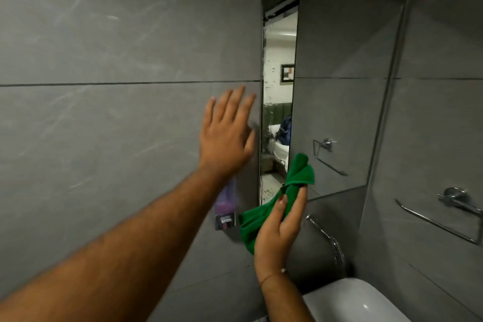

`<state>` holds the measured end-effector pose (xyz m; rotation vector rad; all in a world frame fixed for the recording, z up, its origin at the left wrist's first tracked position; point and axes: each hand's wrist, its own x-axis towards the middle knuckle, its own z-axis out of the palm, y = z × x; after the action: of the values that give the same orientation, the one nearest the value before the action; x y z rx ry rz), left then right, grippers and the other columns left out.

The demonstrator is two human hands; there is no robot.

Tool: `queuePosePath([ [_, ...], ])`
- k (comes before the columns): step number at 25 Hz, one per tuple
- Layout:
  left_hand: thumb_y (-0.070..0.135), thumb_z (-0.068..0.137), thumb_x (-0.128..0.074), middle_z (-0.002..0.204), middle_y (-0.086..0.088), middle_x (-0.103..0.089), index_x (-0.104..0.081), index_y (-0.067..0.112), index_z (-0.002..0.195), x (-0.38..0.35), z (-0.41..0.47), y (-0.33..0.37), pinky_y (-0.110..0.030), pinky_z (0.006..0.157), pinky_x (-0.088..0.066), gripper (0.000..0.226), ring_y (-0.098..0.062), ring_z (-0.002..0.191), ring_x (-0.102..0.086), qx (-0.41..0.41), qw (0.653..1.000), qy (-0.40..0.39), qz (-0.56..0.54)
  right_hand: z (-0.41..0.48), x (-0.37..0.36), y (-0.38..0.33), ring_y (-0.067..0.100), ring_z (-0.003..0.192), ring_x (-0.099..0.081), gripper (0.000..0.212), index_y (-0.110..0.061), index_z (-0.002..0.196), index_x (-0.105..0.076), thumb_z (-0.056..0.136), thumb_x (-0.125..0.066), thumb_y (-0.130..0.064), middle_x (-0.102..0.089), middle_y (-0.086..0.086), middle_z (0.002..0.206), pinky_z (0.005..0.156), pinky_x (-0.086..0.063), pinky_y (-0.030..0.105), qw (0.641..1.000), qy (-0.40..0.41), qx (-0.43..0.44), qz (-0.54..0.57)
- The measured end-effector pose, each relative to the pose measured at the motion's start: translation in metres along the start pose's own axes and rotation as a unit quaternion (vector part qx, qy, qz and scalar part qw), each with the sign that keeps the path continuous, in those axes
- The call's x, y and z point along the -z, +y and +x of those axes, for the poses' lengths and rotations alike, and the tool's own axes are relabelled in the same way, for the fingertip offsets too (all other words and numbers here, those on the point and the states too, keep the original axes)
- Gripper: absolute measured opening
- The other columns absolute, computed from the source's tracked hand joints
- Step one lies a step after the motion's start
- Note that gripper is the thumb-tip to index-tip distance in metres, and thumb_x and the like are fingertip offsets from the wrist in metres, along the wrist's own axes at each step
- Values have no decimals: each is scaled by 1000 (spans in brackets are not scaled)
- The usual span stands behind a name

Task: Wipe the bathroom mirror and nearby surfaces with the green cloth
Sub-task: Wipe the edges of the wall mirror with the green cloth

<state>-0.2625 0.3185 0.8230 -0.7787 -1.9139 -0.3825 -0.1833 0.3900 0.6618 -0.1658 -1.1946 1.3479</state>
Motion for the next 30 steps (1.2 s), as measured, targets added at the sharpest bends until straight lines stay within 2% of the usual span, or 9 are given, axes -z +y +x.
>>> queuePosePath([
  [3, 47, 106, -41, 187, -10, -5, -12, 22, 178, -25, 69, -11, -57, 139, -5, 82, -30, 172, -4, 39, 997, -26, 60, 41, 3, 42, -7, 146, -46, 57, -44, 158, -25, 105, -44, -35, -44, -19, 159, 116, -40, 8, 1000, -9, -13, 9],
  [5, 48, 108, -40, 187, -9, 1, -5, 22, 179, -42, 100, -25, -58, 138, -4, 84, -30, 172, 1, 32, 995, -14, 98, 60, -5, 79, 12, 153, -46, 57, -45, 158, -27, 106, -43, -26, -43, 0, 166, 122, -43, 25, 999, -41, -26, 1],
  [8, 47, 109, -37, 187, -11, -5, -8, 23, 179, -68, 110, -36, -60, 138, -8, 80, -33, 172, -5, -1, 986, 41, 163, 80, -23, 134, 26, 164, -22, 58, -28, 165, -20, 110, -39, -34, -20, 9, 177, 133, -27, 52, 979, -152, 35, -135],
  [10, 47, 109, -38, 186, -12, -11, -12, 23, 179, -82, 104, -37, -61, 137, -11, 78, -35, 171, -11, -15, 978, 76, 196, 85, -23, 174, 28, 167, -4, 65, -17, 164, -27, 110, -32, -53, -3, 8, 180, 136, -9, 49, 922, -208, 136, -297],
  [12, 47, 109, -38, 185, -13, -16, -16, 22, 178, -89, 104, -40, -62, 136, -14, 77, -37, 170, -16, -19, 975, 99, 200, 77, -9, 211, 30, 167, 0, 73, -8, 153, -43, 108, -29, -63, 3, 8, 180, 136, -1, 44, 890, -198, 157, -380],
  [16, 47, 109, -38, 184, -15, -19, -19, 21, 178, -92, 105, -39, -65, 135, -15, 76, -39, 170, -18, -13, 971, 116, 210, 41, 31, 262, 30, 167, 4, 76, 5, 136, -54, 108, -25, -59, 10, 6, 179, 133, -11, 53, 877, -171, 140, -427],
  [22, 45, 108, -40, 185, -14, -13, -15, 21, 179, -89, 105, -36, -63, 137, -11, 79, -38, 171, -13, -17, 969, 103, 224, 76, -5, 235, 37, 166, -6, 67, -2, 137, -51, 108, -25, -56, -1, 12, 179, 135, -7, 53, 884, -141, 167, -414],
  [26, 44, 108, -40, 186, -13, -7, -10, 20, 179, -89, 102, -37, -63, 136, -10, 80, -37, 172, -7, -22, 972, 97, 213, 129, -46, 180, 35, 166, -8, 60, -10, 143, -48, 108, -26, -53, -6, 11, 179, 135, -3, 45, 880, -129, 238, -391],
  [30, 43, 112, -42, 187, -12, -1, -5, 18, 179, -91, 100, -40, -62, 137, -7, 81, -36, 172, -1, -29, 974, 90, 206, 182, -90, 117, 28, 167, -5, 52, -17, 147, -46, 112, -22, -46, -4, 5, 180, 134, -14, 54, 869, -118, 302, -375],
])
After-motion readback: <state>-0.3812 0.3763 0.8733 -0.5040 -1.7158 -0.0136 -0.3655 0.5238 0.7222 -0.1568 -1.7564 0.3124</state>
